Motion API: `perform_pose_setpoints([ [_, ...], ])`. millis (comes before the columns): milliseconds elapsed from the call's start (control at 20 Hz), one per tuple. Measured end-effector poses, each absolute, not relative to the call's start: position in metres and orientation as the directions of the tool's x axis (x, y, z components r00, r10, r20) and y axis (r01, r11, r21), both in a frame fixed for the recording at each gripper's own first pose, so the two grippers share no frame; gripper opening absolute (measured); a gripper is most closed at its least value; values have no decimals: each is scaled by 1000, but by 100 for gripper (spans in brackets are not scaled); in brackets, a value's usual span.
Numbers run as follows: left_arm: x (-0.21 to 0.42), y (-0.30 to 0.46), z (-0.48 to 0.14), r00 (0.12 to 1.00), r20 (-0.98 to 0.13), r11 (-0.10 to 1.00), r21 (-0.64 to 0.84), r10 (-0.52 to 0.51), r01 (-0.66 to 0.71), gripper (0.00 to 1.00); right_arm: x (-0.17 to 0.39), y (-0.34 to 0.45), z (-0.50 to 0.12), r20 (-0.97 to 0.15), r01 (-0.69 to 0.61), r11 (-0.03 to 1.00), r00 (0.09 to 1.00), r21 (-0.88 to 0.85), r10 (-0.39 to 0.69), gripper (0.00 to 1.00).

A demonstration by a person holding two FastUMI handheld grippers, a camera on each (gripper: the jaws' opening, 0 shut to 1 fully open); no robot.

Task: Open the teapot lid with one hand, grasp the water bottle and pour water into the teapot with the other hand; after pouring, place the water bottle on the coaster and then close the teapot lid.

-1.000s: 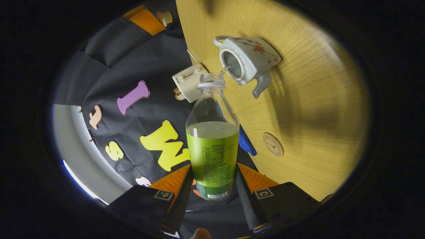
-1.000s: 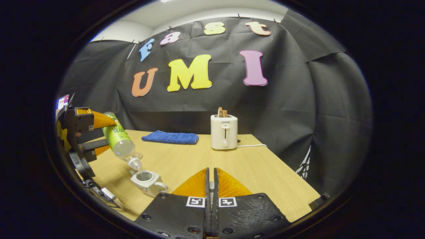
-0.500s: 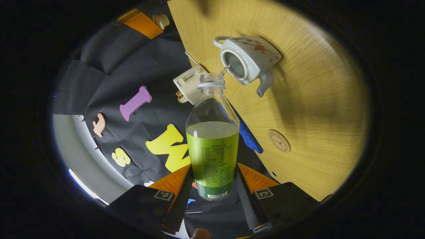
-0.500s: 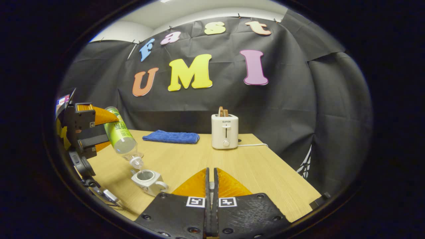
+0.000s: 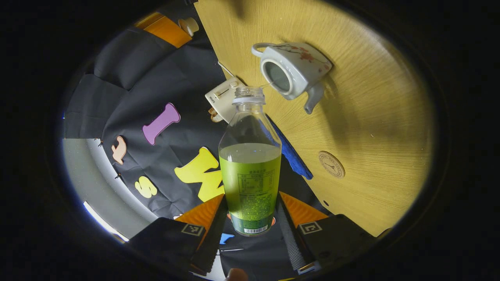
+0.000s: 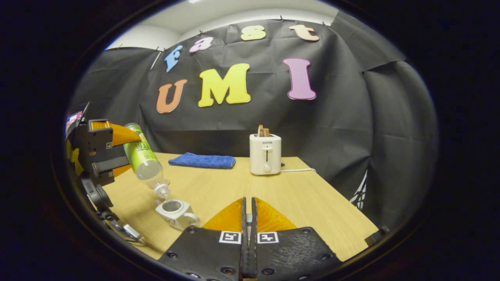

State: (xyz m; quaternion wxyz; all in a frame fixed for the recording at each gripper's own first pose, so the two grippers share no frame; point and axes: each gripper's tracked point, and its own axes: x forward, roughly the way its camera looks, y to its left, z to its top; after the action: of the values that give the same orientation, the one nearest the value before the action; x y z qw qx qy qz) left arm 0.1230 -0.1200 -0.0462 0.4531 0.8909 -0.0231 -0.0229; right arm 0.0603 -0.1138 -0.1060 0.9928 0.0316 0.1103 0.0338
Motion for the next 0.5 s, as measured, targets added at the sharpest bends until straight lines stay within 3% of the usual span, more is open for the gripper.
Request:
perform_pose_setpoints([
  [350,127,-113,-51,998,-21,-507,862,-64,-15,72,60,-111,-104,-216,-62,996,973,66,75,0],
  [500,131,-104,-60,997,-55,-342,939,-53,34,72,59,-109,-101,-217,-66,994,973,87,84,0],
])
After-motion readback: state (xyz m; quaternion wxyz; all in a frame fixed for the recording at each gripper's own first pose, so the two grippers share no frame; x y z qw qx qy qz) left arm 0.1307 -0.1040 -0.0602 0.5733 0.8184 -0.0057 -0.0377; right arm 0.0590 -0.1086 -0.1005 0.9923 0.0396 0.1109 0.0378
